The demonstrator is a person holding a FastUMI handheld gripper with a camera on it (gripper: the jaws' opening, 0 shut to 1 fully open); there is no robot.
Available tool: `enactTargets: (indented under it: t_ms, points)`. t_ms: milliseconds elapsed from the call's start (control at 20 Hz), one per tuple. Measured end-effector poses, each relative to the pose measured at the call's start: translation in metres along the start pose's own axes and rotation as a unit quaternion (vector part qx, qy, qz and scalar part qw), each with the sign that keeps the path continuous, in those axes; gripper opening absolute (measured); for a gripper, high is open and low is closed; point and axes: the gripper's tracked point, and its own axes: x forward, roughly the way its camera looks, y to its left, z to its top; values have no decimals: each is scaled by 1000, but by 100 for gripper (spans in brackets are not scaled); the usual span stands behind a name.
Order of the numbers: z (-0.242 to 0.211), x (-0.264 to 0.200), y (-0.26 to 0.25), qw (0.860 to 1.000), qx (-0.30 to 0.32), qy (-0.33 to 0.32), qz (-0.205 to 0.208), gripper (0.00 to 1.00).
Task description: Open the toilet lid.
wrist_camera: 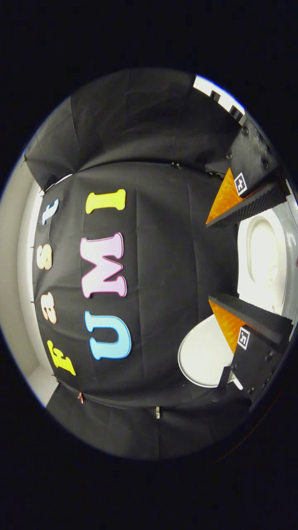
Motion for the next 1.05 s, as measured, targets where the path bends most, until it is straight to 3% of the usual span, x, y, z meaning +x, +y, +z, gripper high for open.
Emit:
enactTargets:
  t_ms: [350,1050]
  points:
    - [2,-2,-38,1000,-12,-14,-5,98]
    - [-8,-4,-30,999,-34,-15,13,98]
